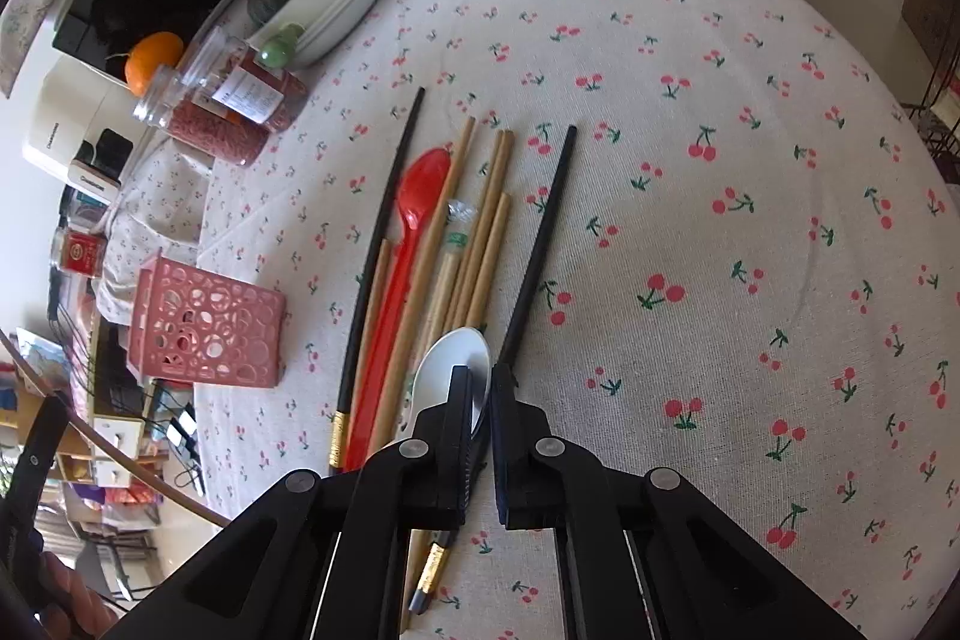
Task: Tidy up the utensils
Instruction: 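Drop the wooden chopstick into the pink basket while the right tool places the white spoon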
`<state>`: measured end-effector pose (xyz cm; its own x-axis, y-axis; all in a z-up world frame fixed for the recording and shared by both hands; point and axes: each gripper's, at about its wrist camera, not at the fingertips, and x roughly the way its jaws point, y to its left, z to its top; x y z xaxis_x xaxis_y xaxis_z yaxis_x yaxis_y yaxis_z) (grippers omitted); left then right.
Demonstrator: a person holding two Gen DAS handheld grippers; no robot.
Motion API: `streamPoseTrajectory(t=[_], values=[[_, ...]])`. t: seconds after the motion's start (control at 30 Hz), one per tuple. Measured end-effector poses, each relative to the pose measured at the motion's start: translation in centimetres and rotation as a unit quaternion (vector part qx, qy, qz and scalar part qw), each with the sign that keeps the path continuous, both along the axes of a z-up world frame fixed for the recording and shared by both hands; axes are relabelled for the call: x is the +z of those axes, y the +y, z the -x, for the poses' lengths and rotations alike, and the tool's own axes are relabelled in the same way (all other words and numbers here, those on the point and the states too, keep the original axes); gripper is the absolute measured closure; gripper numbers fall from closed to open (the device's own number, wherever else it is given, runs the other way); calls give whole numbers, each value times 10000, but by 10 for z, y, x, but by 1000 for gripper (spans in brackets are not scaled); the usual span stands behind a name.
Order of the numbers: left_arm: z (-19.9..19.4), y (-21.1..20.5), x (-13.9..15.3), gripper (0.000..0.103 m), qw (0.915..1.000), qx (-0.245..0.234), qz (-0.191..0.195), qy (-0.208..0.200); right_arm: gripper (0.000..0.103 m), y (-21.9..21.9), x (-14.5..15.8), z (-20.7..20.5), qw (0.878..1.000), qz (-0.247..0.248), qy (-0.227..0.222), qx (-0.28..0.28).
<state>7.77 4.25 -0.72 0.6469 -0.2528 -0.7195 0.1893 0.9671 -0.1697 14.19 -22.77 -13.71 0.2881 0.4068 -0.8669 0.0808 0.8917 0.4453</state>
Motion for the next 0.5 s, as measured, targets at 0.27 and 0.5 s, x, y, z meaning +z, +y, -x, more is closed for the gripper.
streamPoseTrajectory(t=[0.27, 0.5], values=[[28, 23, 63, 96, 9883, 355, 315, -1447, 99, 12, 99, 25, 9850, 167, -1714, -35], [19, 40, 71, 96, 9602, 1018, 504, -2551, 99, 29, 155, 47, 9579, 310, -2854, -92]])
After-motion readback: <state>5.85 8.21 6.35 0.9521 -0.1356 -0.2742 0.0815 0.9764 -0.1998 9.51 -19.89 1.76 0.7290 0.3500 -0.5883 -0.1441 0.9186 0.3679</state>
